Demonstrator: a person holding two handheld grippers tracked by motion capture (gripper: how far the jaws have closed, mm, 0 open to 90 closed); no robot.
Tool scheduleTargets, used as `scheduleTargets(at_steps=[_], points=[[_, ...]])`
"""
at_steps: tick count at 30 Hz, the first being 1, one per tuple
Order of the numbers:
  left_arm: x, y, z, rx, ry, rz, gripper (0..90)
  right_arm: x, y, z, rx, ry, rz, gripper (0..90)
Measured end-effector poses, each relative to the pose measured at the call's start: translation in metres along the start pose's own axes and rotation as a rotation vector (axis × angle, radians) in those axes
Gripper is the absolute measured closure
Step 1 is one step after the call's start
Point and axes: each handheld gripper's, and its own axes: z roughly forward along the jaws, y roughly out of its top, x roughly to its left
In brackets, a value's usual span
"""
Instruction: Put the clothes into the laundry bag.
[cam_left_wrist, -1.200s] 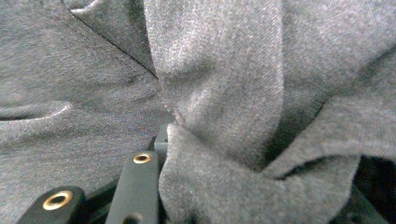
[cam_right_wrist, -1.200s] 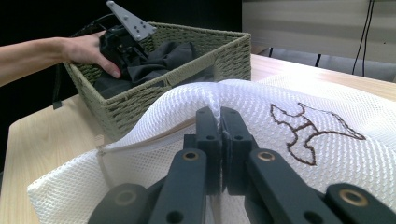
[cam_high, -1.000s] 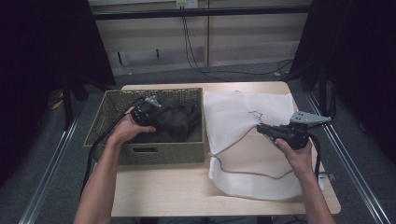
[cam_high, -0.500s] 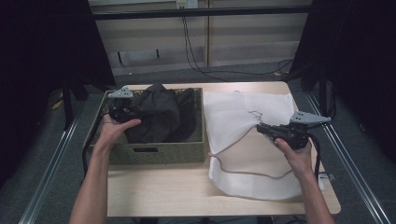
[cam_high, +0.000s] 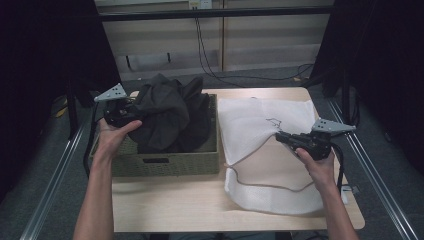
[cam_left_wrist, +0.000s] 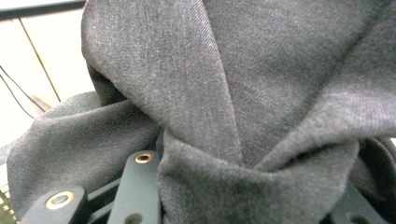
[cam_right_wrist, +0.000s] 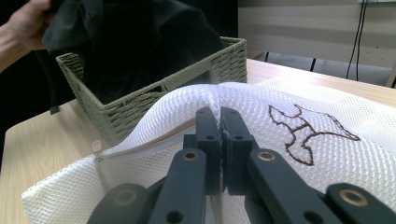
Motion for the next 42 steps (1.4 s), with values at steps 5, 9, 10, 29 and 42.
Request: scheduleTargets(at_steps=[5, 9, 10, 29, 42], points=[[-0.006, 0.010, -0.010, -0.041, 0.015, 0.012, 60.0, 0.000, 0.001, -0.002, -0.004, 0.001, -0.001, 87.9], [-0.008, 0.019, -0.016, -0.059, 0.029, 0.014, 60.0, 0.000, 0.001, -0.002, -0.008, 0.000, -0.002, 88.1], [-0.008, 0.020, -0.017, -0.060, 0.028, 0.017, 60.0, 0.000, 0.001, -0.002, -0.005, 0.002, -0.002, 88.2], [-0.020, 0.072, -0.047, -0.153, 0.057, 0.067, 59.9, 0.000, 0.001, -0.002, -0.006, -0.005, 0.004, 88.4], [-0.030, 0.093, -0.065, -0.247, 0.051, 0.074, 59.9, 0.000, 0.002, -0.001, -0.012, -0.001, -0.004, 88.4]])
